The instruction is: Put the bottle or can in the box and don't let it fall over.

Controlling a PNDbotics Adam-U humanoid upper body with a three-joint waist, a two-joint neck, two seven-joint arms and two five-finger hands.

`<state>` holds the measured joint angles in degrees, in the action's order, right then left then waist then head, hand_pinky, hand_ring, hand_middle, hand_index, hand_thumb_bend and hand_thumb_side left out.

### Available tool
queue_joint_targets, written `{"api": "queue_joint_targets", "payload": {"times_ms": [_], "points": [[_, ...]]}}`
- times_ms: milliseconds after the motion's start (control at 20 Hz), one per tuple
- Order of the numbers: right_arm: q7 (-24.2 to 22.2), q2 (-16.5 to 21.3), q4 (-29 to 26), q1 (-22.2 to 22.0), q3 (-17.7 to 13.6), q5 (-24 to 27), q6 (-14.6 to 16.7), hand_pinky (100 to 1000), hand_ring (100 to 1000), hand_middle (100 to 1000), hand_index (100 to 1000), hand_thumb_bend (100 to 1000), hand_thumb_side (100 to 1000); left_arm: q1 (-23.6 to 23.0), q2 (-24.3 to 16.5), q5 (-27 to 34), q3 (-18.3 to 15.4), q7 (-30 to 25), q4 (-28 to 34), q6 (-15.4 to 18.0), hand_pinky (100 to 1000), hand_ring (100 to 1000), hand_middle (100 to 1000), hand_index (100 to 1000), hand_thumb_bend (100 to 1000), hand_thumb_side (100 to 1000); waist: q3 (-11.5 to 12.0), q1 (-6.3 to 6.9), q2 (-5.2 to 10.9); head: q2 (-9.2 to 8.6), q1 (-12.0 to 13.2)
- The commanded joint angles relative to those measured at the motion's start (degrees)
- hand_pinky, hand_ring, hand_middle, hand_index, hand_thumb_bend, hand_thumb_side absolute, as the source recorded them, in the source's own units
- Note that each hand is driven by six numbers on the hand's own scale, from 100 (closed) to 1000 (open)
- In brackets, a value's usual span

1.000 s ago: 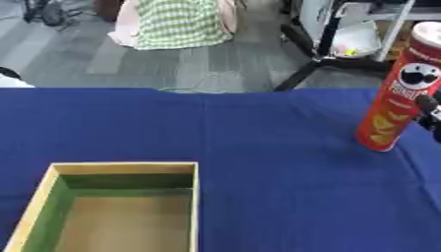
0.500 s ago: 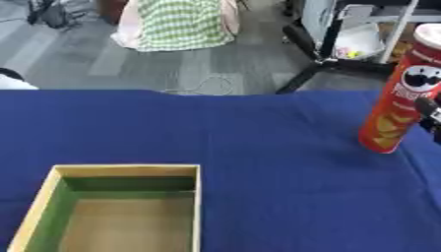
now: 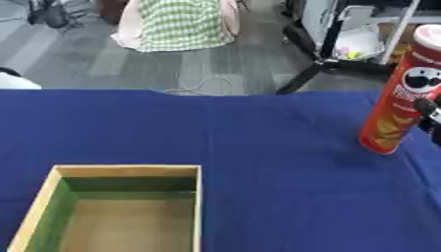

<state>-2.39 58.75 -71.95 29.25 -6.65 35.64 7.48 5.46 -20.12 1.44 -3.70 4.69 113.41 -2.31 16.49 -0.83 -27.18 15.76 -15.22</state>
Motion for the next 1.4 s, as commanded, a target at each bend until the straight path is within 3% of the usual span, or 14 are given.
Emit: {"api": "queue_joint_targets", "payload": {"times_ms": [50,1400], "points": [[-0.17,2.93,-1.1,0.66,-0.73,0.4,0.4,958,1000,1000,971,1000,597,0.29,-0.87,-0.24,-0.12,-0.18,1.18,0.19,927,960,805,775,100,716,0.02,-0.03,0.93,-1.07,-0.17],[-1.85,3.4,-1.83,0.08,-1.39,0.0,1.48,973,1000,1000,980,1000,595,0.34,-0.61,-0.64,-0.12,-0.27,1.18,0.22,930,959,807,776,100,717,0.81,-0.39,-0.11,-2.04,-0.55]]}}
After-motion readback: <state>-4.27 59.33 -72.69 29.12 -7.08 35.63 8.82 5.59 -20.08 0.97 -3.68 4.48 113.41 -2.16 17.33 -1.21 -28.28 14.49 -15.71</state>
